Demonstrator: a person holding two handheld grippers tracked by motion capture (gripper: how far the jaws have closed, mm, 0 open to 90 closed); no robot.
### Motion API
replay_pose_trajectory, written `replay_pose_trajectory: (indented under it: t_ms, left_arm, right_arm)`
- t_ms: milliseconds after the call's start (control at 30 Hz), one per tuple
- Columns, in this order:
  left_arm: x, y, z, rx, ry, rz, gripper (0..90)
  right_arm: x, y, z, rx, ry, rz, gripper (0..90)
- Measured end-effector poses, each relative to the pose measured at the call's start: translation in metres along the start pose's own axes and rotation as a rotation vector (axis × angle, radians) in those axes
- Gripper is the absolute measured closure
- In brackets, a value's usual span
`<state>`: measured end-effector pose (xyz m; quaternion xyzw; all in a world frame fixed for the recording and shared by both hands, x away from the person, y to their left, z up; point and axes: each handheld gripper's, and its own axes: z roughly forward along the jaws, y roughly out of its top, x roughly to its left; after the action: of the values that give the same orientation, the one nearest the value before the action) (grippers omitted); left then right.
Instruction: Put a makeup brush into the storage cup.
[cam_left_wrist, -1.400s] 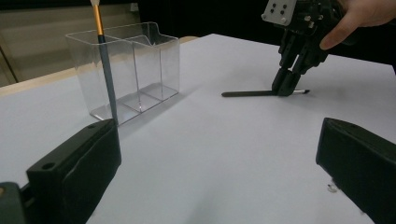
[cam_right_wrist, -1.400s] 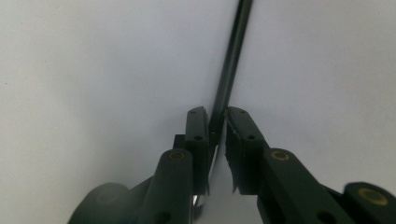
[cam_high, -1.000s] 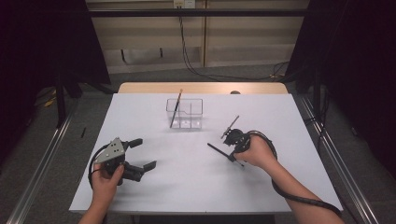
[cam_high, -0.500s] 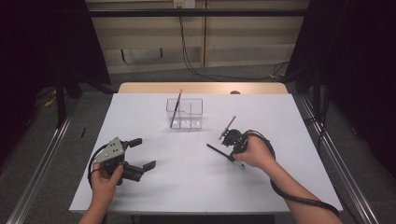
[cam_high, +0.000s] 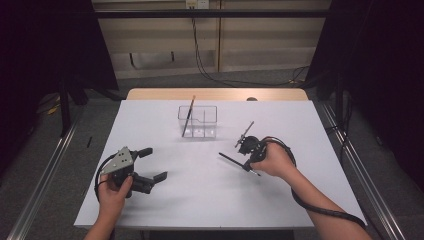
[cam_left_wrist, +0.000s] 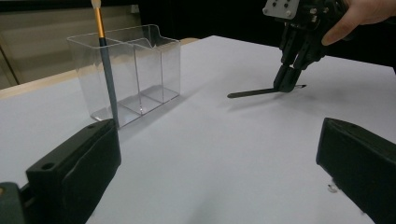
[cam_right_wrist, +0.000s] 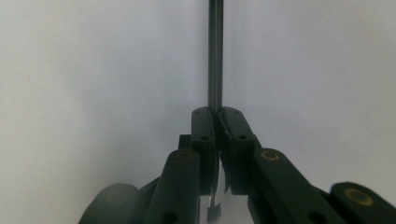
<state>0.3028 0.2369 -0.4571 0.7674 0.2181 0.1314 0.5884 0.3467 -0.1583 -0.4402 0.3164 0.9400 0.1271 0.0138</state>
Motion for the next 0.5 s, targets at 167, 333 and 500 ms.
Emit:
replay_pose_trajectory:
  t_ms: [167, 333, 500]
  left_arm:
    - [0.0, 0.002, 0.002, -0.003, 0.0, 0.0, 0.0]
    - [-0.001, 0.006, 0.005, -0.006, -0.008, 0.008, 0.0]
    - [-0.002, 0.01, 0.009, -0.004, -0.017, 0.009, 0.0]
  right_arm:
    - [0.001, -0.001, -0.005, -0.012, 0.01, -0.023, 84.7]
    - [0.006, 0.0, -0.011, -0.027, 0.024, -0.057, 84.7]
    - [0.01, 0.003, -0.014, -0.036, 0.029, -0.093, 84.6]
